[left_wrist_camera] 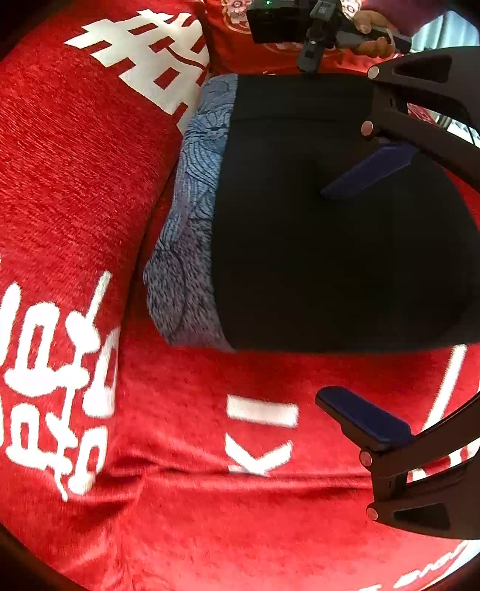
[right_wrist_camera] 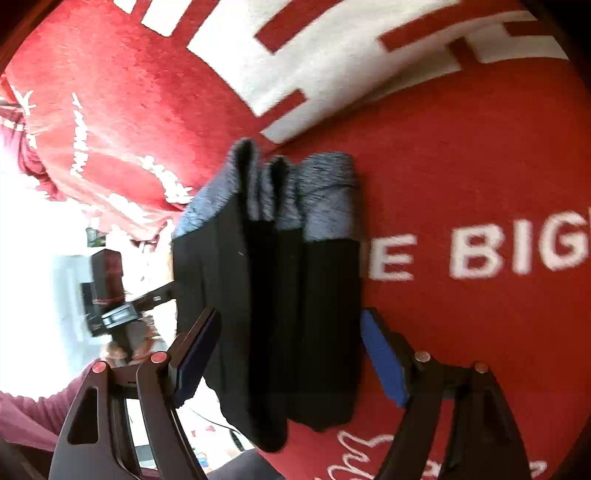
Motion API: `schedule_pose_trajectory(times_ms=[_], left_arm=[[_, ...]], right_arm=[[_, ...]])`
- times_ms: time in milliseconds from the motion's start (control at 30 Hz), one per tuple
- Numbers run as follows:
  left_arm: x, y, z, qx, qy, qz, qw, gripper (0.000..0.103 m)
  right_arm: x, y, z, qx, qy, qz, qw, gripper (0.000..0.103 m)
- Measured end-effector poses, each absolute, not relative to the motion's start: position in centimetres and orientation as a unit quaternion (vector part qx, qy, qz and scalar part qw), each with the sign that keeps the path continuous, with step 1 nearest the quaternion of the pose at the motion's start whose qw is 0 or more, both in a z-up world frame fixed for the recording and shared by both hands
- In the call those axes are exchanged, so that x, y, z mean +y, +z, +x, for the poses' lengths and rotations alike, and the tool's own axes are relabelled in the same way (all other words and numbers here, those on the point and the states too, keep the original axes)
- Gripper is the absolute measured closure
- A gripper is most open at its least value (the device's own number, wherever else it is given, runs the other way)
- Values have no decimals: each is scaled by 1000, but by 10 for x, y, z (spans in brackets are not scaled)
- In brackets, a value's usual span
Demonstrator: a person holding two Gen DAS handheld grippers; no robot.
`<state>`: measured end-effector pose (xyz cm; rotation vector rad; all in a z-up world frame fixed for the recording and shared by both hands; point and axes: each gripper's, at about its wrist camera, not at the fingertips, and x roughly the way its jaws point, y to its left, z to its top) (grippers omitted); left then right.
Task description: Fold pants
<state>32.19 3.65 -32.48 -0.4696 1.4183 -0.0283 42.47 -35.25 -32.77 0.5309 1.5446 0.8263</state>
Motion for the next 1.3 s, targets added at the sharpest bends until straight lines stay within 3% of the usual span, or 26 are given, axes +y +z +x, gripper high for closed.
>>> schedule_pose_trajectory(times_ms=[433,767,833,900,1100,1300], left_arm=[[16,-350,326,637,-29,-258,726,0],[14,-339,308,624,-1,-254,739,0],[11,-334,304,619,1,-255,743,5],[6,-326,303,614,2,-254,747,11],[6,-300,287,597,-11,-279,752,35],[0,-281,275,591,-33,-267,761,38]], right_arm=[[-341,-351,435,675,363,256,589,20],[-341,-353,442,691,353,259,575,20],[-339,-352,443,694,350,252,576,21],[-336,-349,441,696,344,243,582,35],[-338,-341,435,695,326,269,582,52],[-345,-325,427,682,323,303,581,56]])
